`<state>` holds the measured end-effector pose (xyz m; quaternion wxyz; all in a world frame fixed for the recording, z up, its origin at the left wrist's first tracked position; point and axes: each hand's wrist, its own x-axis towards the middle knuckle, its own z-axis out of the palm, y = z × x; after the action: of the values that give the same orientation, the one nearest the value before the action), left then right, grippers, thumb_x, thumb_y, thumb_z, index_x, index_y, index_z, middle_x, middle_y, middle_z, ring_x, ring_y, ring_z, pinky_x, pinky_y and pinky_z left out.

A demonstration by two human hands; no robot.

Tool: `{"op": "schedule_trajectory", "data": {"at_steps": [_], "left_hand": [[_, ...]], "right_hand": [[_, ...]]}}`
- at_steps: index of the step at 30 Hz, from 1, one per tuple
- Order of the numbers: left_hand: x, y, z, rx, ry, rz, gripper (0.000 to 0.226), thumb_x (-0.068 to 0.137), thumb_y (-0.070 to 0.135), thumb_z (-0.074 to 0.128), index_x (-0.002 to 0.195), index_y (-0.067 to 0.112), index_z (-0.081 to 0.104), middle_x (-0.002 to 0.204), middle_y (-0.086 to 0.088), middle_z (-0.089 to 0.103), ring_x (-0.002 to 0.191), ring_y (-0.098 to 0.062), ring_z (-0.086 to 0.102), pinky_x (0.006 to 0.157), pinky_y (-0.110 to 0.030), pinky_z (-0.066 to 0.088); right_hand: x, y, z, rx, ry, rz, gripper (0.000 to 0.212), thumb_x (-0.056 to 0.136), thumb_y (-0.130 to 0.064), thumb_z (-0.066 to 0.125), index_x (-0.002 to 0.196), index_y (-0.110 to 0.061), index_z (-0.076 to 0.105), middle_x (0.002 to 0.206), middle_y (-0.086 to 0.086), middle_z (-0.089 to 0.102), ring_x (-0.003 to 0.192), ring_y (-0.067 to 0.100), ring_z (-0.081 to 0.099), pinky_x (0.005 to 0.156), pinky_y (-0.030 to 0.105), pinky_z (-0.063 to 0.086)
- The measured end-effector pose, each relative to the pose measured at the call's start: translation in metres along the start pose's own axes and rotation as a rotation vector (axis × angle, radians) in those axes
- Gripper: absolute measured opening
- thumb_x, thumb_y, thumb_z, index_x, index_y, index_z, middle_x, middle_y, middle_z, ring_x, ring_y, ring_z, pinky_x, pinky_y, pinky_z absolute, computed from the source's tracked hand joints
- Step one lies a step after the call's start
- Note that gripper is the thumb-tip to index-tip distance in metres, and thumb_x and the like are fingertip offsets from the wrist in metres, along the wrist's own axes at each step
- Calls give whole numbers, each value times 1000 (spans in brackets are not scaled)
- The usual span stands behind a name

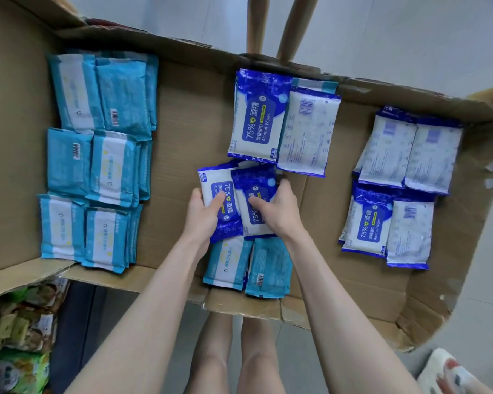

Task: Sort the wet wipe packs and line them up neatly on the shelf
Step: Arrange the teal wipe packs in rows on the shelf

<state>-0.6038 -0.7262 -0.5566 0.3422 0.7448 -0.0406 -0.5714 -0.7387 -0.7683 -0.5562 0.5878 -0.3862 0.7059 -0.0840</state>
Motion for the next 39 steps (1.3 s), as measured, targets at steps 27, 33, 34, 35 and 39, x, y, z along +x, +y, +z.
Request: {"op": "schedule_trajectory", "data": {"at_steps": [27, 33, 34, 35, 39], "left_hand": [[-9, 93, 76, 251, -51, 290, 35, 89, 37, 63, 109, 12, 50, 128, -6, 48, 101, -12, 60, 69, -19, 55], [-5, 94, 90, 366, 106, 339, 44, 86, 32, 67, 117, 11, 43, 122, -3, 45, 98, -8, 53, 75, -23, 50], [-5, 96, 89, 350, 105, 326, 44, 84, 32, 69, 114, 13, 42, 119, -1, 49, 97, -8, 56, 74, -24, 51], [-5, 99, 88, 328, 101, 313, 44, 83, 31, 71, 110, 16, 40, 114, 1, 52, 92, -8, 59, 70, -22, 51], [-11, 117, 74, 230, 18, 288, 48, 80, 24, 74, 114, 19, 41, 99, 8, 56, 77, -3, 62, 56, -16, 49]], "right_hand": [[-42, -28, -87, 379, 192, -101, 39, 87, -16, 67, 121, -11, 49, 113, 5, 67, 98, 17, 67, 87, 42, 55], [-26, -28, -82, 375, 174, -82, 39, 87, -17, 68, 119, -15, 46, 116, 5, 64, 98, 14, 65, 84, 33, 55], [-26, -29, -82, 379, 174, -82, 38, 87, -17, 68, 118, -16, 46, 115, 5, 64, 98, 14, 65, 84, 33, 55], [-25, -30, -81, 386, 170, -81, 38, 87, -16, 68, 118, -16, 46, 114, 4, 64, 98, 15, 65, 85, 35, 55], [-28, -34, -82, 414, 165, -92, 36, 88, -15, 66, 119, -14, 49, 112, 3, 65, 95, 12, 66, 79, 29, 56]]}}
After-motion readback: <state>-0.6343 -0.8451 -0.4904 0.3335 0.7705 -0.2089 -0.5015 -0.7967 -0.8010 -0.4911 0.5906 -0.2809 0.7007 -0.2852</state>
